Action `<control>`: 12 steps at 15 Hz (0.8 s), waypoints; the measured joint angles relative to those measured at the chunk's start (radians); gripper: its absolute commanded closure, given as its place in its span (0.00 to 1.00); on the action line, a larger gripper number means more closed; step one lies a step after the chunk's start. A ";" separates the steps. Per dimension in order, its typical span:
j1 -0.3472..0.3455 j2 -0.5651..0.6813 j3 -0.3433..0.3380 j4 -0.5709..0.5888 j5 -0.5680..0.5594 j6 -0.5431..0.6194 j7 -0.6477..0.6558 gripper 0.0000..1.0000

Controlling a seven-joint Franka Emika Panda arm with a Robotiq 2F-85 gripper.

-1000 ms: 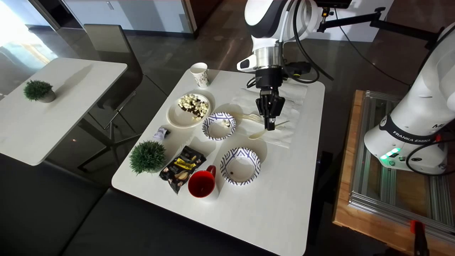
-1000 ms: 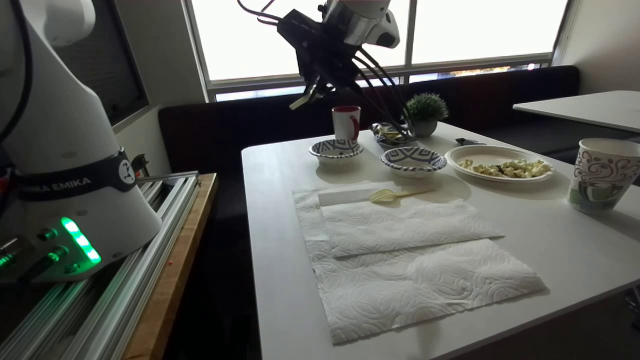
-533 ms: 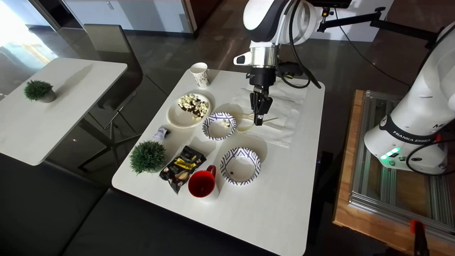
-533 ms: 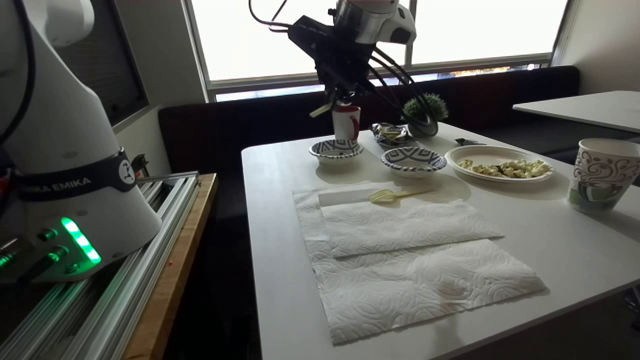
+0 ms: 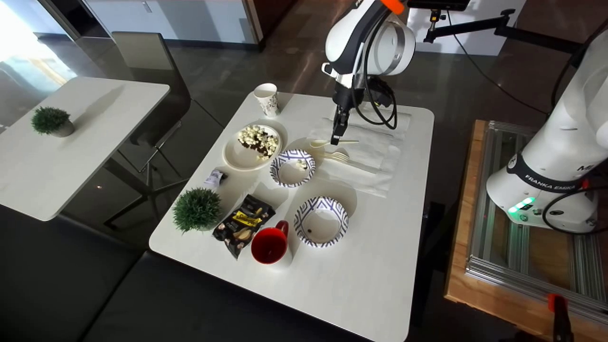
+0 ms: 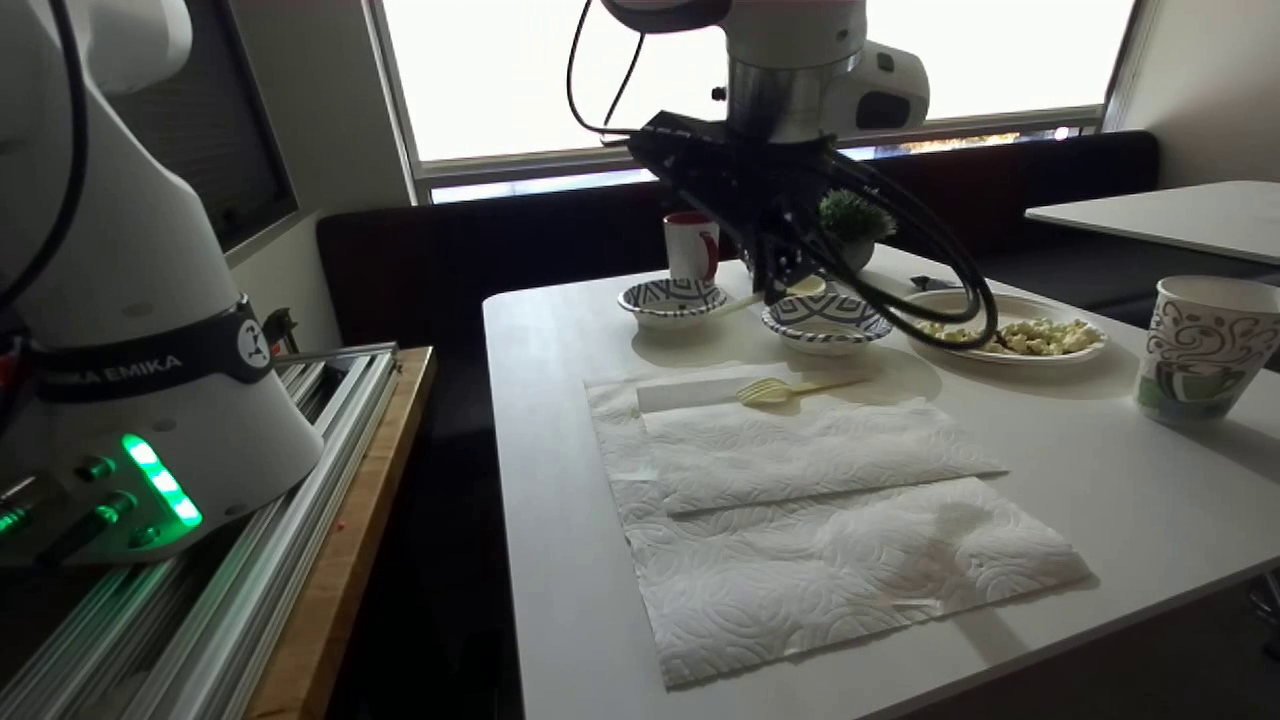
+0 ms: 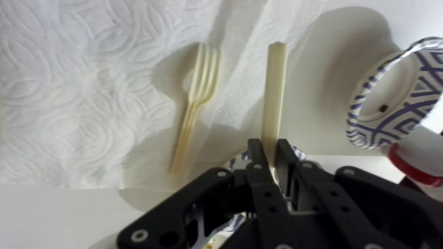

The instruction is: Use the white spoon to place some contents from the white plate into the black and white bowl on the left.

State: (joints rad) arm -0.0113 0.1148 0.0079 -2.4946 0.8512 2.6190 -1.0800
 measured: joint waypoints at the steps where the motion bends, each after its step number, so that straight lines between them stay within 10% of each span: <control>1: -0.005 0.028 -0.004 0.003 0.013 0.050 0.013 0.97; 4: -0.009 0.111 -0.016 0.021 0.040 0.194 0.072 0.97; 5: -0.009 0.138 -0.016 0.029 0.053 0.243 0.094 0.62; 12: 0.040 0.172 -0.098 0.022 0.014 0.449 0.255 0.19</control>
State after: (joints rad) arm 0.0291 0.2868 -0.0903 -2.4725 0.8653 3.0683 -0.8249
